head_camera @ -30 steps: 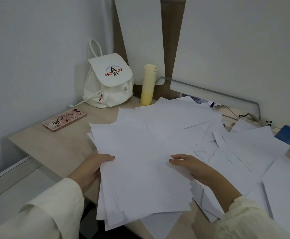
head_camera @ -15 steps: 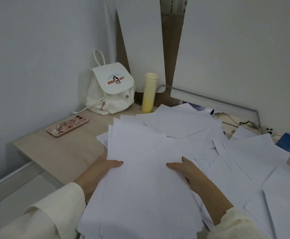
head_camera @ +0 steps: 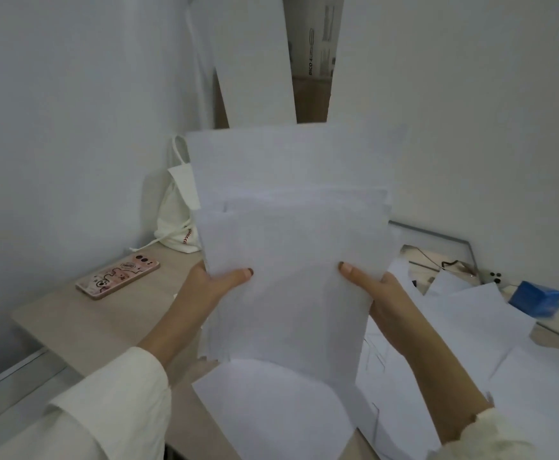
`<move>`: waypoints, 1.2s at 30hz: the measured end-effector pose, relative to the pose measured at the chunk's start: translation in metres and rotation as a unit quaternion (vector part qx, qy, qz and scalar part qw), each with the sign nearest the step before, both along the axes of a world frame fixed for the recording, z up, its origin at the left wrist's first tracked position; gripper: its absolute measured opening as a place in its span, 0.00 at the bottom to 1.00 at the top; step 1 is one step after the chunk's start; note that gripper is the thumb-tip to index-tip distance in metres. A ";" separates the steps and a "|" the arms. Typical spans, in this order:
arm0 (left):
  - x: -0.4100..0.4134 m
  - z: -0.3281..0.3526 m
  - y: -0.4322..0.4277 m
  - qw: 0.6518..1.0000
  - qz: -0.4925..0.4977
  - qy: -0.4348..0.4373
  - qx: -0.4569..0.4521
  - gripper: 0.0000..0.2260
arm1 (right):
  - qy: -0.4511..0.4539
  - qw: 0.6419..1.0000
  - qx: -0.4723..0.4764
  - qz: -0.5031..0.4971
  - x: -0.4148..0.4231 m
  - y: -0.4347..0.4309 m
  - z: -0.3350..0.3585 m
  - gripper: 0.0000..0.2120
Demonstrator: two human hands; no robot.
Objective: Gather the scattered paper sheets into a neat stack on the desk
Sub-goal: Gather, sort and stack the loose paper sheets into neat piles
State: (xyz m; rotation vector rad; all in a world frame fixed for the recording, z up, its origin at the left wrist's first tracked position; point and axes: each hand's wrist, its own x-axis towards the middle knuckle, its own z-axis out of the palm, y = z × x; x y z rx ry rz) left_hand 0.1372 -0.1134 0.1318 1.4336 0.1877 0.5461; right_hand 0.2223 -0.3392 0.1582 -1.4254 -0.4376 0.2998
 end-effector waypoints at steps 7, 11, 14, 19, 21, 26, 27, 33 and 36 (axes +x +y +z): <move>-0.002 -0.015 -0.001 0.999 0.023 0.002 0.025 0.13 | 0.000 0.995 -0.015 -0.099 -0.002 0.000 -0.032 0.20; 0.007 -0.024 -0.013 1.000 0.025 0.007 0.002 0.13 | 0.024 0.995 -0.031 -0.088 -0.008 0.011 -0.045 0.15; 0.011 -0.020 -0.017 0.999 0.046 -0.017 -0.015 0.15 | 0.010 0.992 0.012 -0.128 -0.009 0.014 -0.036 0.14; 0.005 -0.038 -0.013 0.998 0.067 -0.008 -0.002 0.11 | 0.019 0.991 -0.007 -0.129 -0.016 0.009 -0.055 0.16; 0.005 -0.041 -0.019 0.999 0.049 0.009 0.004 0.10 | 0.034 0.993 -0.017 -0.109 -0.020 0.012 -0.061 0.14; 0.003 -0.039 -0.020 0.996 0.084 -0.024 0.024 0.08 | 0.013 0.987 0.006 -0.162 -0.018 0.003 -0.057 0.09; 0.001 -0.043 -0.022 0.996 0.085 -0.018 0.022 0.08 | 0.016 0.988 -0.010 -0.155 -0.019 0.002 -0.061 0.09; -0.002 -0.047 -0.037 0.996 0.086 0.016 0.026 0.10 | 0.049 0.985 -0.085 -0.141 -0.025 -0.004 -0.070 0.12; 0.000 -0.027 -0.053 0.996 0.075 -0.002 0.044 0.07 | 0.037 0.980 -0.098 -0.168 -0.023 -0.022 -0.053 0.11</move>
